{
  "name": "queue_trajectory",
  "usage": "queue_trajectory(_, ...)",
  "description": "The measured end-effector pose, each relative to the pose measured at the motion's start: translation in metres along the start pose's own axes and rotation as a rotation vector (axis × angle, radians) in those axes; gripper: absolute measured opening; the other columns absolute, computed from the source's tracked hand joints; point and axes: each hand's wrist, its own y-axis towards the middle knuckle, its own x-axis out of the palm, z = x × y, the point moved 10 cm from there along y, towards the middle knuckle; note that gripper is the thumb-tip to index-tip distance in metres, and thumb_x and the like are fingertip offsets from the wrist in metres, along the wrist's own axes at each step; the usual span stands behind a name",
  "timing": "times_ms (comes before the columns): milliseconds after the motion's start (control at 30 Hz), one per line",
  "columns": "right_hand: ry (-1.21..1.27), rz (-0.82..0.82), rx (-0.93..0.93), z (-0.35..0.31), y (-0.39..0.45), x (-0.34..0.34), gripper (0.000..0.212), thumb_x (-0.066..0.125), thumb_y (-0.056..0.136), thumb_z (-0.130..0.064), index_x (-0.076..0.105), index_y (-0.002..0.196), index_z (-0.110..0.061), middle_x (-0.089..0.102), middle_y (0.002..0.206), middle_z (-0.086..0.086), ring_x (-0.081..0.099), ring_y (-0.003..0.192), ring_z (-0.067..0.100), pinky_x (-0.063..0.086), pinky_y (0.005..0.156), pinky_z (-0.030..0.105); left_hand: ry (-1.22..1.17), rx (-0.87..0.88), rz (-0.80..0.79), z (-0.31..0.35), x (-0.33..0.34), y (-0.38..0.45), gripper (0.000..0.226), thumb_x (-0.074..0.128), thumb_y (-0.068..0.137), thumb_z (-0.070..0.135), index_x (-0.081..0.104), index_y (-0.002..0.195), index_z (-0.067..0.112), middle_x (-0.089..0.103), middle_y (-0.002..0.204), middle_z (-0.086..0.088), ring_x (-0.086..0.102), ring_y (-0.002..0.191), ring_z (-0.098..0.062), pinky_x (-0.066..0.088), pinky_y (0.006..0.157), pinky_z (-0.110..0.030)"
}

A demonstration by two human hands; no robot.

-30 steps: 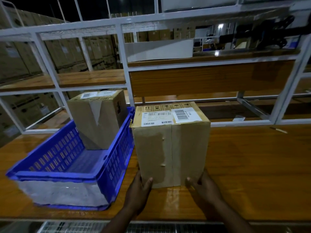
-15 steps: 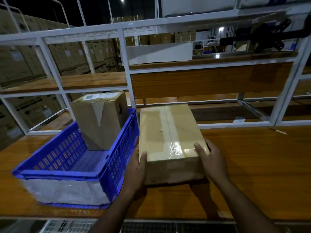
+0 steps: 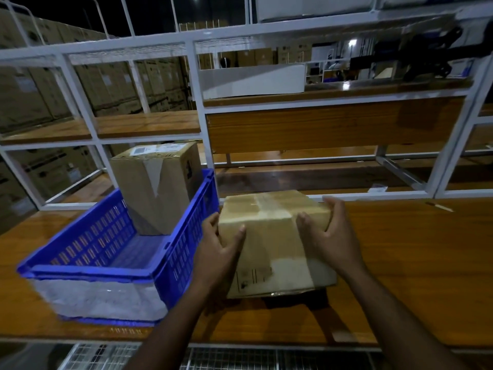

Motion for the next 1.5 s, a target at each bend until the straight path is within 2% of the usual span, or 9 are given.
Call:
queue_trajectory(133,0.129,0.12,-0.115,-0.038,0.018,-0.034,0.068,0.076,0.083,-0.04,0.036,0.135,-0.022,0.039,0.134,-0.002,0.045,0.122,0.016,0.049,0.086,0.025,-0.094,0.056,0.071,0.037,-0.018,0.017,0.063,0.058,0.085,0.065,0.039,0.13,0.026,0.057,0.126,0.006,0.062,0.107,-0.006,0.055,0.075,-0.025)
queue_trajectory(267,-0.027,0.043,-0.155,-0.071,0.043,-0.043,0.045,0.08,0.082,-0.023,0.05,0.115,-0.017,0.03,0.123,-0.005,0.044,0.11,0.011,0.037,0.076,0.009,-0.137,0.08,0.057,0.057,-0.03,0.035,0.082,0.063,0.072,0.082,0.048,0.131,0.026,0.059,0.132,0.003,0.06,0.121,-0.013,0.055,0.098,-0.041)
queue_trajectory(433,-0.267,-0.187,-0.163,-0.093,0.071,-0.03,0.034,0.074,0.087,-0.03,0.067,0.118,-0.019,0.05,0.133,0.006,0.047,0.105,0.015,0.042,0.079,0.03,0.048,0.146,-0.068,0.092,-0.025,0.043,0.084,0.058,0.082,0.073,0.046,0.149,0.023,0.043,0.15,0.012,0.052,0.124,-0.001,0.043,0.096,-0.016)
queue_trajectory(600,-0.553,-0.391,-0.205,-0.094,0.075,0.013,0.043,0.061,0.095,-0.044,0.069,0.122,-0.012,0.068,0.12,0.011,0.06,0.106,0.026,0.053,0.09,0.044,0.304,0.089,-0.227,0.08,0.002,0.051,0.097,0.06,0.073,0.071,0.042,0.153,0.019,0.006,0.169,0.008,0.019,0.153,-0.017,0.023,0.118,-0.038)
queue_trajectory(833,-0.596,-0.125,-0.361,-0.131,0.043,0.001,0.037,0.059,0.095,-0.05,0.075,0.113,-0.022,0.073,0.109,0.001,0.064,0.095,0.016,0.049,0.078,0.03,0.644,0.51,-0.131,0.122,0.006,0.047,0.071,0.047,0.087,0.077,0.056,0.14,0.031,0.041,0.158,0.01,0.016,0.153,-0.008,0.022,0.122,-0.056)
queue_trajectory(967,-0.519,-0.244,-0.417,-0.134,0.006,0.022,0.042,0.047,0.098,-0.056,0.072,0.114,-0.027,0.072,0.112,-0.005,0.062,0.099,0.013,0.05,0.085,0.034,0.857,0.538,-0.269,0.105,0.028,0.032,0.096,0.037,0.077,0.091,0.036,0.154,0.033,0.035,0.161,0.012,0.028,0.148,-0.004,0.019,0.126,-0.045)
queue_trajectory(1067,-0.549,-0.196,-0.443,-0.127,0.0,0.026,0.044,0.042,0.1,-0.054,0.065,0.127,-0.027,0.067,0.127,-0.006,0.057,0.117,0.013,0.042,0.095,0.032,0.872,0.57,-0.218,0.106,0.026,0.033,0.093,0.047,0.078,0.086,0.036,0.154,0.033,0.038,0.16,0.012,0.03,0.148,-0.005,0.017,0.126,-0.041)
queue_trajectory(1267,-0.545,-0.125,-0.451,-0.125,0.006,0.028,0.039,0.046,0.101,-0.05,0.071,0.117,-0.025,0.073,0.113,-0.004,0.063,0.103,0.013,0.047,0.086,0.031,0.845,0.557,-0.234,0.106,0.028,0.038,0.097,0.043,0.074,0.091,0.043,0.151,0.032,0.044,0.156,0.01,0.037,0.145,-0.007,0.022,0.125,-0.043)
queue_trajectory(1500,-0.542,-0.152,-0.538,-0.123,-0.006,0.029,0.069,0.029,0.092,-0.07,0.067,0.126,-0.024,0.066,0.131,-0.002,0.059,0.124,0.017,0.041,0.105,0.041,0.857,0.574,-0.228,0.102,0.027,0.037,0.092,0.045,0.079,0.085,0.038,0.153,0.031,0.039,0.159,0.009,0.032,0.147,-0.006,0.02,0.126,-0.042)
